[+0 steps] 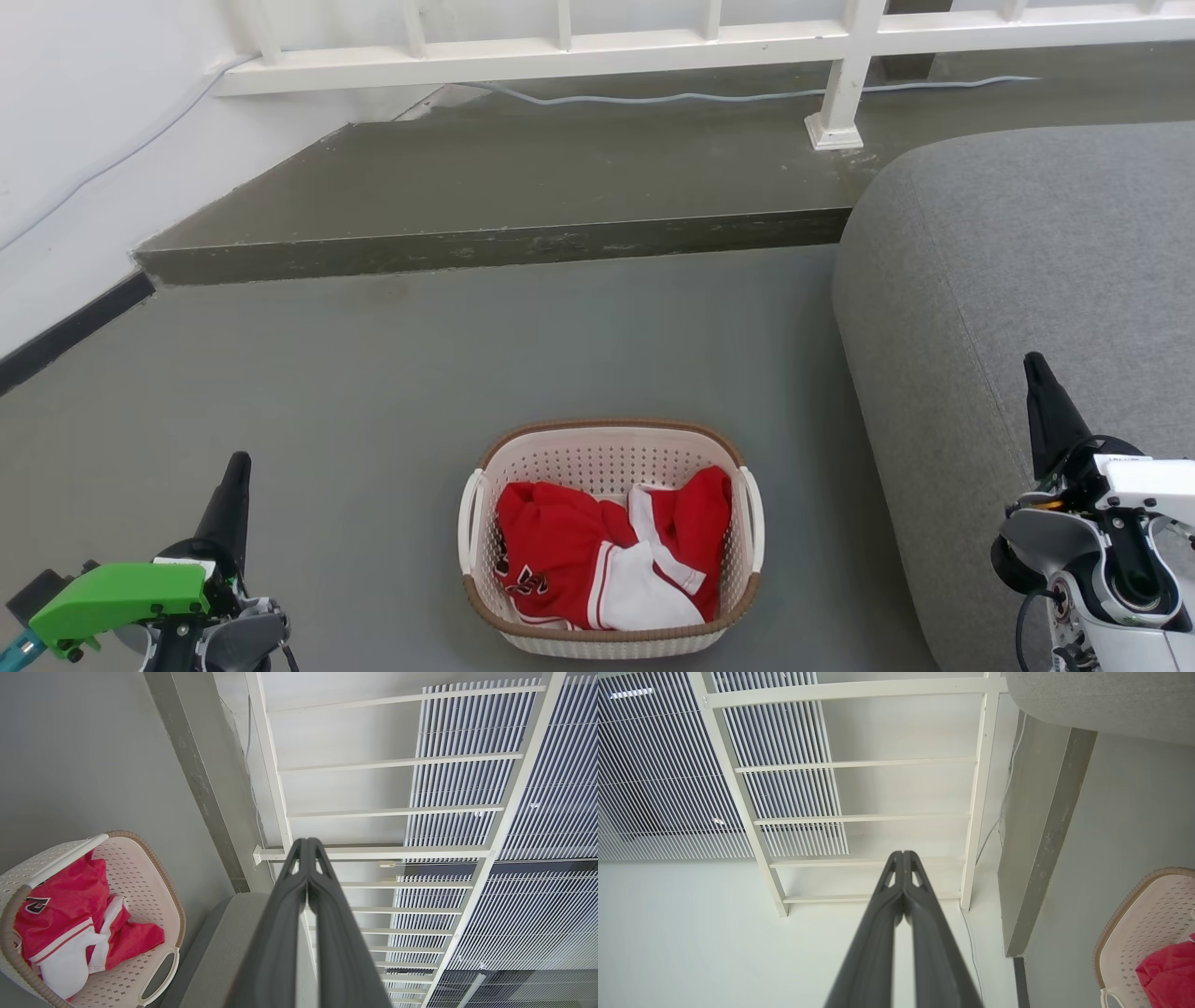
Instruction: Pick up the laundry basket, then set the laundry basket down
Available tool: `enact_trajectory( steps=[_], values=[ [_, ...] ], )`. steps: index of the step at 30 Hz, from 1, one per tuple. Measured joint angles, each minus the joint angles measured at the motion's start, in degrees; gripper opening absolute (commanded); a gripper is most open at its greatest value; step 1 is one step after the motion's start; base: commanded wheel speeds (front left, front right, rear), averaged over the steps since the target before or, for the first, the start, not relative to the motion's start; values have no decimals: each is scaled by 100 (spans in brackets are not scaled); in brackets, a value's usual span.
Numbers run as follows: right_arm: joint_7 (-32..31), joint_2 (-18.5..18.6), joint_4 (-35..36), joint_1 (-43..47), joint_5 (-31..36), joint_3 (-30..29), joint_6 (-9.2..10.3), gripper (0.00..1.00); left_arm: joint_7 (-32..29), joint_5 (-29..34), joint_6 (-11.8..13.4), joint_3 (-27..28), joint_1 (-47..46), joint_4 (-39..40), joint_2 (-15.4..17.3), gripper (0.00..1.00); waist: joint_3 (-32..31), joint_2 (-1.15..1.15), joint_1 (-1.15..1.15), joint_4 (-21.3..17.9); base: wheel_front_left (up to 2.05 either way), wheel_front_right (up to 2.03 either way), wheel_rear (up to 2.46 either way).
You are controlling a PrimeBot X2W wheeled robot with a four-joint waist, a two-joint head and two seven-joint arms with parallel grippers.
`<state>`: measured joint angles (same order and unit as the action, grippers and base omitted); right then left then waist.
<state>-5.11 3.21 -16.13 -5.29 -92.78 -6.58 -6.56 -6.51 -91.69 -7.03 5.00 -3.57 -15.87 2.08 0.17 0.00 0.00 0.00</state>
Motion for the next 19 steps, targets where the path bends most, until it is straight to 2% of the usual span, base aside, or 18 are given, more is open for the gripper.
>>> enact_trajectory(
  steps=[19],
  values=[
    [-5,-2,1,1,0,-3,0,0,0,0,0,-1,0,1,0,0,0,0,0,0,0,0,0]
  ],
)
